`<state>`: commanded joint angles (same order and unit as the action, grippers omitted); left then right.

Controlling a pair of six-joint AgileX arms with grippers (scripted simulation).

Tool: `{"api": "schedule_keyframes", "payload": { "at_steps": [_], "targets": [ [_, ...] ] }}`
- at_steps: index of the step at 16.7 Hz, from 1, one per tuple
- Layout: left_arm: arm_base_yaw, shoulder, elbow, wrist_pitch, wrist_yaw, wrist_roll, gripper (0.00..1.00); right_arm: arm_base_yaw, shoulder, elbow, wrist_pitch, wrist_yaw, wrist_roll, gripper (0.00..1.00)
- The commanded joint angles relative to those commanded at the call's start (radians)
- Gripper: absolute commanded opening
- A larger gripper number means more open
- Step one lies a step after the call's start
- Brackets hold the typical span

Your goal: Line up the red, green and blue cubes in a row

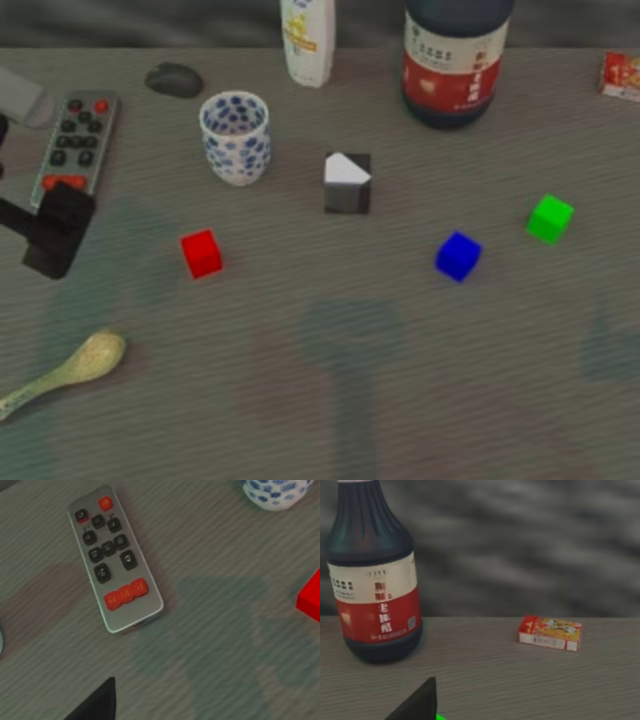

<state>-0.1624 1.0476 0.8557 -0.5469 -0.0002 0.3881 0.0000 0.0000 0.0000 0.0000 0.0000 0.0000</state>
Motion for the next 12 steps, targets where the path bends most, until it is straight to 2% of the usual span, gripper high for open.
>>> {"api": "schedule_keyframes", "payload": {
  "at_steps": [6, 12],
  "targets": [
    [-0.094, 0.634, 0.475, -0.328, -0.002, 0.226, 1.0, 0.0, 0.0, 0.0, 0.0, 0.0, 0.0, 1.0],
    [-0.16, 1.06, 0.835, -0.544, 0.001, 0.382, 1.0, 0.0, 0.0, 0.0, 0.0, 0.0, 0.0, 1.0]
  ]
}}
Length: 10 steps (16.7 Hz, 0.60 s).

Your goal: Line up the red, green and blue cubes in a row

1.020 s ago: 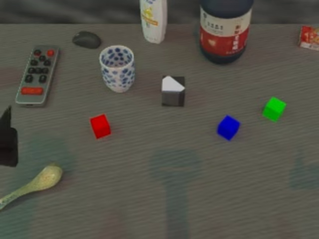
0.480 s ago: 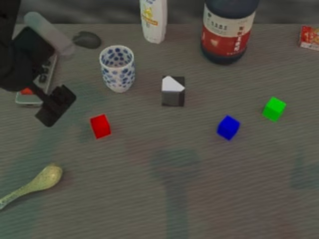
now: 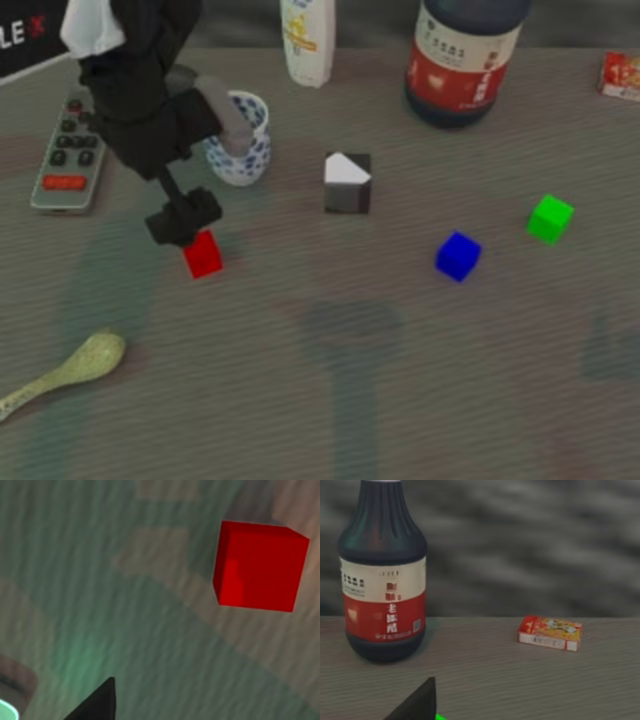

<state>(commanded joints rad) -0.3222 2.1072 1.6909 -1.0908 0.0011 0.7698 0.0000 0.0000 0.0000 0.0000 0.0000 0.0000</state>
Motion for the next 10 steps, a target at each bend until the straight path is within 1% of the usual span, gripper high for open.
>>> {"api": "schedule_keyframes", "payload": {
  "at_steps": [4, 10],
  "targets": [
    [-0.019, 0.11, 0.104, -0.056, 0.002, 0.044, 1.0, 0.0, 0.0, 0.0, 0.0, 0.0, 0.0, 1.0],
    [-0.014, 0.112, 0.102, -0.052, 0.002, 0.045, 1.0, 0.0, 0.0, 0.0, 0.0, 0.0, 0.0, 1.0]
  ]
}}
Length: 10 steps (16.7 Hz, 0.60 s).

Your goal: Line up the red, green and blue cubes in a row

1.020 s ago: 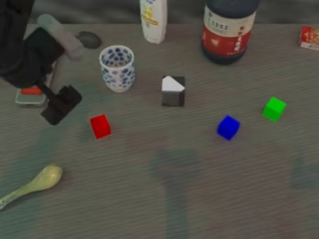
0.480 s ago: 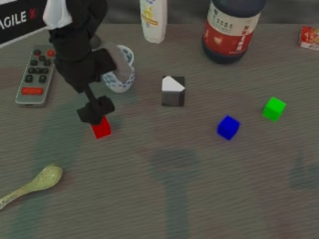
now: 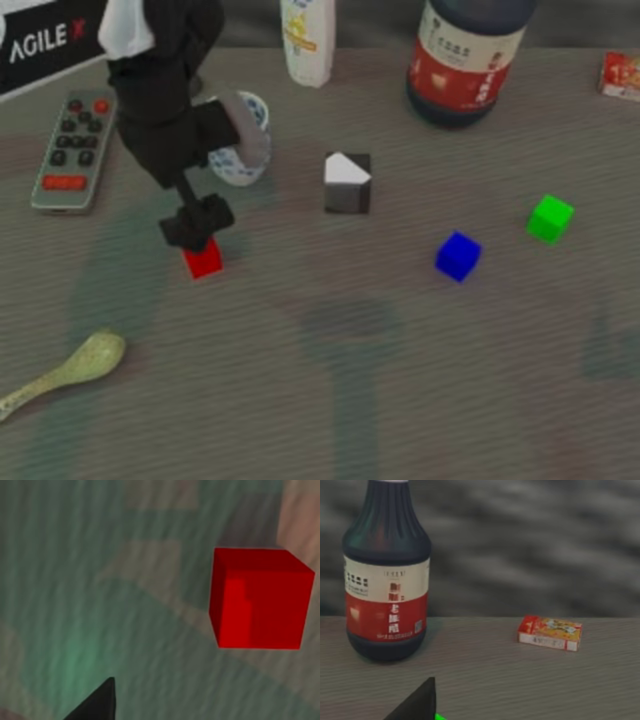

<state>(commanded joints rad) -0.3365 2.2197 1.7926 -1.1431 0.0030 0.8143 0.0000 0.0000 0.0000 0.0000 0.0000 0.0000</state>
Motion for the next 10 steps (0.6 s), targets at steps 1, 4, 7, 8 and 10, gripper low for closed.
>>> {"api": "schedule_keyframes", "payload": {
  "at_steps": [1, 4, 7, 8, 10],
  "targets": [
    [-0.001, 0.006, -0.01, 0.013, 0.0, 0.001, 1.0, 0.0, 0.0, 0.0, 0.0, 0.0, 0.0, 1.0],
    [-0.003, 0.044, -0.067, 0.111, 0.001, 0.002, 1.0, 0.0, 0.0, 0.0, 0.0, 0.0, 0.0, 1.0],
    [-0.003, 0.094, -0.136, 0.238, 0.001, 0.003, 1.0, 0.0, 0.0, 0.0, 0.0, 0.0, 0.0, 1.0],
    [-0.003, 0.107, -0.153, 0.265, 0.001, 0.003, 1.0, 0.0, 0.0, 0.0, 0.0, 0.0, 0.0, 1.0],
    [-0.004, 0.119, -0.167, 0.286, 0.002, 0.003, 1.0, 0.0, 0.0, 0.0, 0.0, 0.0, 0.0, 1.0]
  ]
}}
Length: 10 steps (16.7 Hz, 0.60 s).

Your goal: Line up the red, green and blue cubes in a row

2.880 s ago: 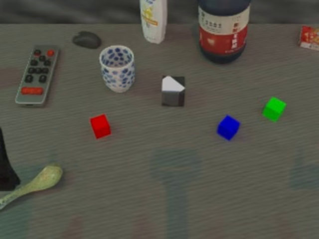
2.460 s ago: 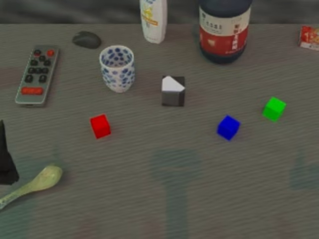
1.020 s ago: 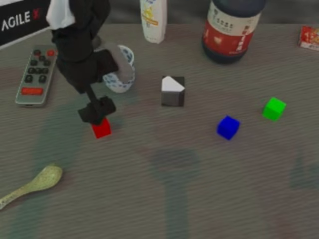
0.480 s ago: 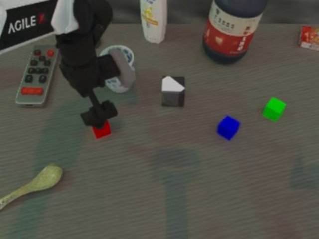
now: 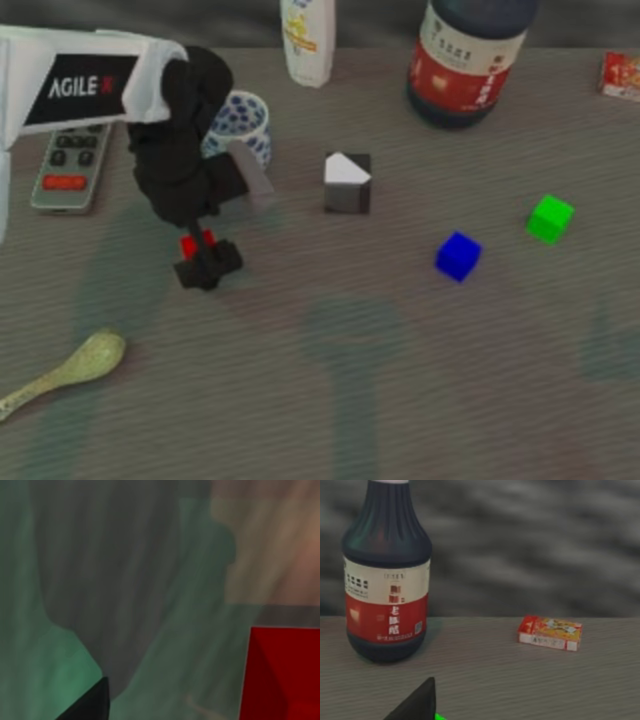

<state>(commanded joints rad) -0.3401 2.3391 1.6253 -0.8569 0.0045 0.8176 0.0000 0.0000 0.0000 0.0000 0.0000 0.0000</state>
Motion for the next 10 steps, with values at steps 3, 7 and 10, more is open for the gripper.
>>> {"api": "schedule_keyframes", "payload": {
  "at_steps": [3, 7, 10],
  "targets": [
    [0.0, 0.0, 0.0, 0.0, 0.0, 0.0, 1.0, 0.0, 0.0, 0.0, 0.0, 0.0, 0.0, 1.0],
    [0.0, 0.0, 0.0, 0.0, 0.0, 0.0, 0.7, 0.0, 0.0, 0.0, 0.0, 0.0, 0.0, 1.0],
    [0.0, 0.0, 0.0, 0.0, 0.0, 0.0, 0.47, 0.0, 0.0, 0.0, 0.0, 0.0, 0.0, 1.0]
  ]
}}
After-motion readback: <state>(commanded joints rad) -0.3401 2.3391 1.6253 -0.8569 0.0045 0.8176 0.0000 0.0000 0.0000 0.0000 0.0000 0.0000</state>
